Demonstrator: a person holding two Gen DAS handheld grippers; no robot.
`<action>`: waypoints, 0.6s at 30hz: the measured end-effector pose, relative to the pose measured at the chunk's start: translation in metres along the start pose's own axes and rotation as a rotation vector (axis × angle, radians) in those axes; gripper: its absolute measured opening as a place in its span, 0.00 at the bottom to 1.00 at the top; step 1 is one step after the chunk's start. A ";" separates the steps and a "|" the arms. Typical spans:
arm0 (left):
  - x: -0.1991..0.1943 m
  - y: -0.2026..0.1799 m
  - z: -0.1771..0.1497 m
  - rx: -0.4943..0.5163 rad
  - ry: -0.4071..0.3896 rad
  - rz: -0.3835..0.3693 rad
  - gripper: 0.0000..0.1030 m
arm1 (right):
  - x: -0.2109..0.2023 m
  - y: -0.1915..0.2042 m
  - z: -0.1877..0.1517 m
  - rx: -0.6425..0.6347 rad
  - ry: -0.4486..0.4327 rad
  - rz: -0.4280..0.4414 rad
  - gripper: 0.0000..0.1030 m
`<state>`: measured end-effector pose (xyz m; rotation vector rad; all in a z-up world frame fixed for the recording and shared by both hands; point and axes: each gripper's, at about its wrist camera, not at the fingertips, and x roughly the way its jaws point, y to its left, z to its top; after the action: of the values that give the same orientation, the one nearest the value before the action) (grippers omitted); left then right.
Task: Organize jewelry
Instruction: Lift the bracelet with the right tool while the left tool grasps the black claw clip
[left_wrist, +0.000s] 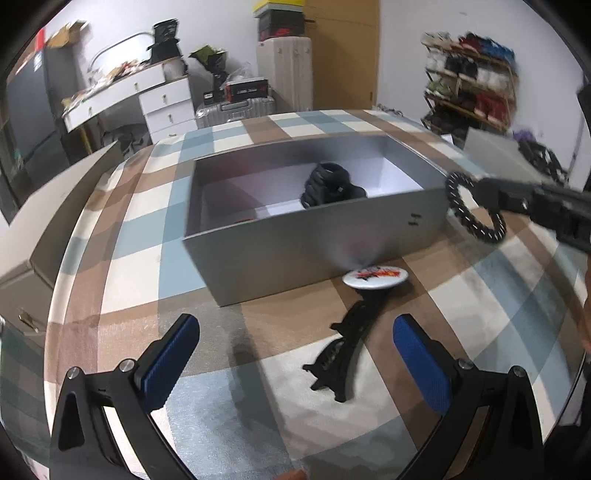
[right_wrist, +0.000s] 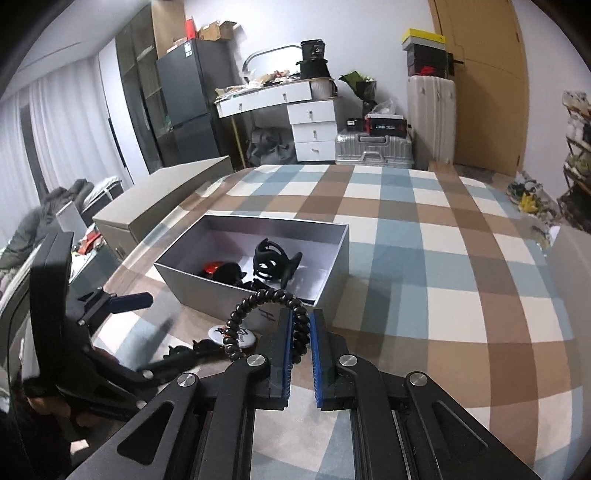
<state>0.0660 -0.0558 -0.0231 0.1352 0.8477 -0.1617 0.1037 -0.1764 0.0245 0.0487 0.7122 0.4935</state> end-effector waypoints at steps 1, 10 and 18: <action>0.000 -0.002 0.000 0.015 -0.001 0.007 0.99 | 0.000 0.000 0.000 0.000 -0.002 0.002 0.08; 0.008 -0.009 -0.001 0.080 0.055 -0.039 0.64 | -0.004 -0.007 0.000 0.023 -0.027 0.011 0.08; 0.001 -0.018 -0.002 0.119 0.033 -0.089 0.15 | -0.007 -0.011 0.000 0.039 -0.037 0.003 0.08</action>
<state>0.0618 -0.0727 -0.0255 0.2125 0.8779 -0.2942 0.1040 -0.1898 0.0269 0.0951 0.6853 0.4807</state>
